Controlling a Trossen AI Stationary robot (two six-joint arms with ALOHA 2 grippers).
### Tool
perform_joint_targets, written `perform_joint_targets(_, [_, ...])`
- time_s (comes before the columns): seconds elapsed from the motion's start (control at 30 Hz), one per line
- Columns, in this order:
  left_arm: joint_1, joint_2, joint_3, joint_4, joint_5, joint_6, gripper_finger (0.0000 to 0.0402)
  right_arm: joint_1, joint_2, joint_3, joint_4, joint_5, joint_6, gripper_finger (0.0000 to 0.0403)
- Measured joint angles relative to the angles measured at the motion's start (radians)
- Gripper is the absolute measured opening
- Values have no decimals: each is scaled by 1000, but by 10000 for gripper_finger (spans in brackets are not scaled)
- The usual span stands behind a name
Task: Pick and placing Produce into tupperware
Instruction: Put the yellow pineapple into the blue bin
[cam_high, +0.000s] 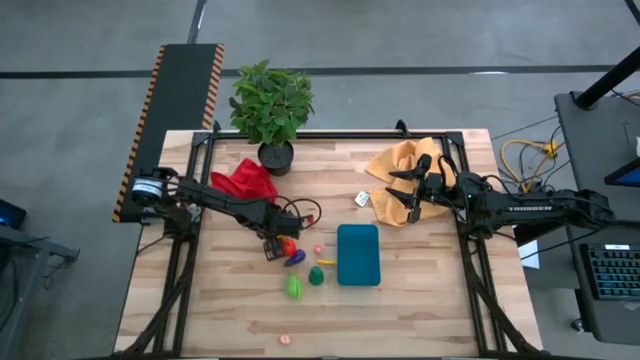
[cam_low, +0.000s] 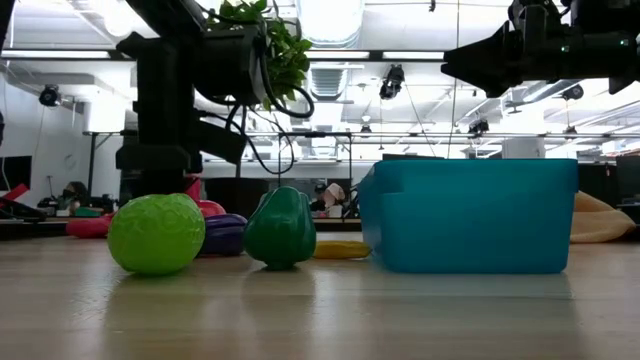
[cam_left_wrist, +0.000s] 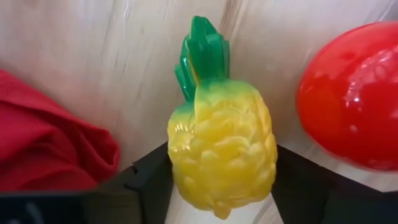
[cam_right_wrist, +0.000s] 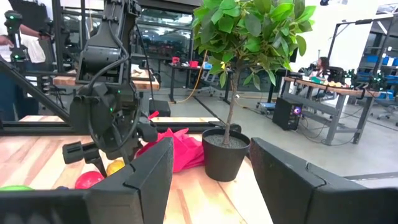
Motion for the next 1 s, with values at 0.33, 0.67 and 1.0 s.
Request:
perform_joint_targets(0.33, [0,-2,0,-15,0,26,171,0,0,0,0,0,0,206])
perform_joint_targets(0.67, [0,-69,7,-64,5,27,173,0,0,0,0,0,0,206])
perform_joint_targets(1.0, [-1,-133,40,42,3,39,173,0,0,0,1,0,0,206])
